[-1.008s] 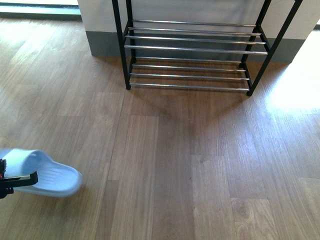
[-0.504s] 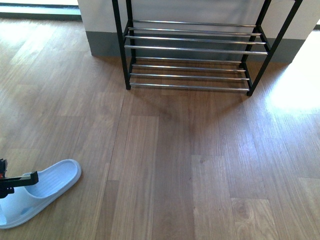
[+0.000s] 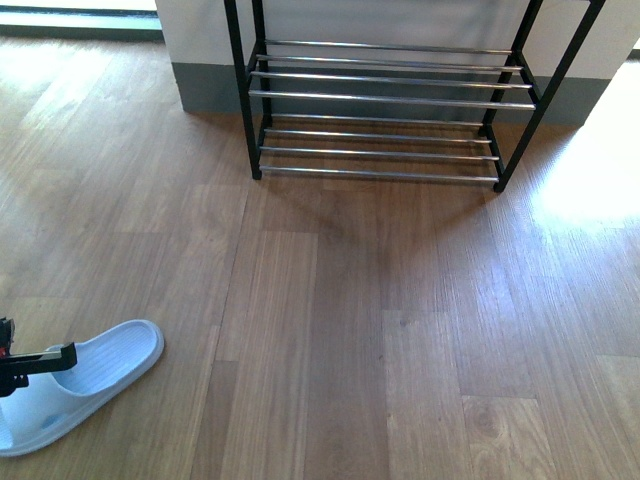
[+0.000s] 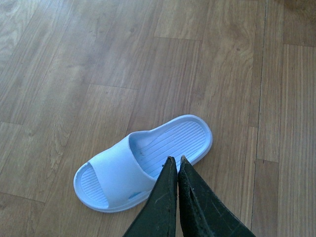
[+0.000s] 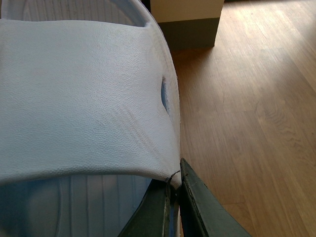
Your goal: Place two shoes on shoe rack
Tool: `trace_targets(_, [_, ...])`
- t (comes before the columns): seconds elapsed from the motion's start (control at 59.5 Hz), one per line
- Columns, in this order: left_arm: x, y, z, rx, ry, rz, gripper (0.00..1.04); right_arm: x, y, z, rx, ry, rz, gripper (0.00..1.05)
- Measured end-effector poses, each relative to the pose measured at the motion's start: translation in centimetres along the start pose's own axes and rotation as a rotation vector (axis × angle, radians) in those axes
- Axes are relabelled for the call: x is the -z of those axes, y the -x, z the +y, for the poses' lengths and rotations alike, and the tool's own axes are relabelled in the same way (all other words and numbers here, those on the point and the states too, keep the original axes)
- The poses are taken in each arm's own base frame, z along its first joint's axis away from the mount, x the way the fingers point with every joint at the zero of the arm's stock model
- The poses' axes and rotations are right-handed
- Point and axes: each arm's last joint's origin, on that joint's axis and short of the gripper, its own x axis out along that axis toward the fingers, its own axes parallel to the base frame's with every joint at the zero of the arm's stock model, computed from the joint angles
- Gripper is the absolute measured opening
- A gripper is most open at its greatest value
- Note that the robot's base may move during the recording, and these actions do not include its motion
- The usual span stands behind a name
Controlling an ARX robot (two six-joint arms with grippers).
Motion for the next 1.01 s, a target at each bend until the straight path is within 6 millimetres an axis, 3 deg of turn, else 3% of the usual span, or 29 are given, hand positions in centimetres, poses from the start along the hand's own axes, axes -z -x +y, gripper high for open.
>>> trace_targets(1.008, [0.00, 0.00, 0.00, 0.000, 0.000, 0.000, 0.01, 0.00, 0.00, 0.00, 0.000, 0.000, 0.000, 0.01])
